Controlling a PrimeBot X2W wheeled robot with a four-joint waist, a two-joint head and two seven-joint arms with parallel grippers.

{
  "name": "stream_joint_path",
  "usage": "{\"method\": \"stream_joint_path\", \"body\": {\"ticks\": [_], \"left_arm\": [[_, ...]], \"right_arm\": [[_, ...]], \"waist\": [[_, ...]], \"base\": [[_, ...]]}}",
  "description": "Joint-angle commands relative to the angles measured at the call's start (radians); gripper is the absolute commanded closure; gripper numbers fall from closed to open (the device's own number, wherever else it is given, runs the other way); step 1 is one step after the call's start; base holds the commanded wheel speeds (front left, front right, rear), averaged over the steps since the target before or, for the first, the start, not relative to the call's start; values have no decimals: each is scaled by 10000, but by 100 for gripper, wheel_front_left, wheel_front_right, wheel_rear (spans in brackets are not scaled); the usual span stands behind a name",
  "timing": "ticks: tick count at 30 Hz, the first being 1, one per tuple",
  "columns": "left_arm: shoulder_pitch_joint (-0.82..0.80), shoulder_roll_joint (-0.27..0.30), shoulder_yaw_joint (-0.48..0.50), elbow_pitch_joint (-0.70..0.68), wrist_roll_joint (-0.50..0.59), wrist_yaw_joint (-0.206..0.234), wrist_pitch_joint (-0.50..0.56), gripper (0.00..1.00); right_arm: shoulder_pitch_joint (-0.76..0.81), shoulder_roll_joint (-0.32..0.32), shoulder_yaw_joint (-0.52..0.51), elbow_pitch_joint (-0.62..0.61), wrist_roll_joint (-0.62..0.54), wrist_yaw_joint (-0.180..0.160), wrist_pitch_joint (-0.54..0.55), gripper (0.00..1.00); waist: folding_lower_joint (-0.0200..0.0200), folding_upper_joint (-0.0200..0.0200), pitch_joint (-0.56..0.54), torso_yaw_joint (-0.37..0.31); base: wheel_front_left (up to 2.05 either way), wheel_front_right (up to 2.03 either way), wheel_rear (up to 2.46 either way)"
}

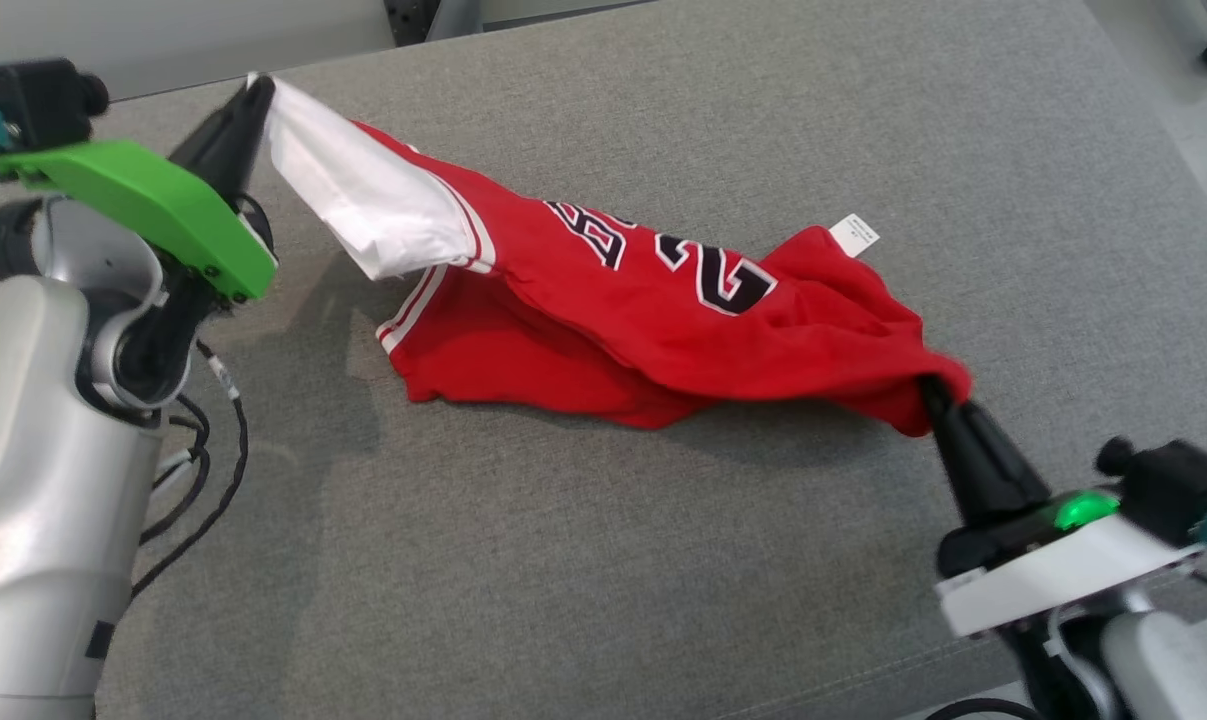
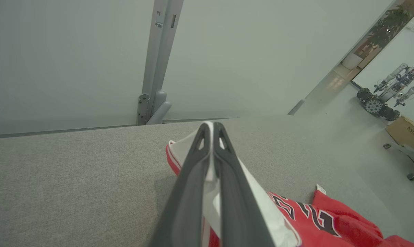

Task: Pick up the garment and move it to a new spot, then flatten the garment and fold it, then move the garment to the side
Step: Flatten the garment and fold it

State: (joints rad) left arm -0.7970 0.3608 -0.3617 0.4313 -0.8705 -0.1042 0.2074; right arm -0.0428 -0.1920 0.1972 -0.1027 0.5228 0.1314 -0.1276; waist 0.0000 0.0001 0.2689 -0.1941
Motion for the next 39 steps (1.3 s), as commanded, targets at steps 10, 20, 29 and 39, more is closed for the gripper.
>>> {"method": "stream_joint_path", "body": {"ticks": [10,20,29,39], "left_arm": [[-1195,163,1636,-3987,-1837,2182,1866,100],[-3333,200,1510,-3818,-1280,3211,2304,100],[-7352,-407,1178,448,816,2075,-1423,100],[-9254,-1158,1660,3200,1062,334,-4612,100]], "right_arm": [[-885,-2413,-3096,-3079,3603,-8,2256,100],[-5283,-2868,-2744,-1451,3581,-8,3756,100],[-12419,-249,-2458,4202,-665,-13,2476,100],[-14896,919,-2920,7542,-3496,-14,-783,100]], "waist": [[0,-1,48,-29],[0,-1,1560,139],[0,-1,2492,308],[0,-1,2818,603]], "base": [[0,0,0],[0,0,0],[0,0,0],[0,0,0]]}}
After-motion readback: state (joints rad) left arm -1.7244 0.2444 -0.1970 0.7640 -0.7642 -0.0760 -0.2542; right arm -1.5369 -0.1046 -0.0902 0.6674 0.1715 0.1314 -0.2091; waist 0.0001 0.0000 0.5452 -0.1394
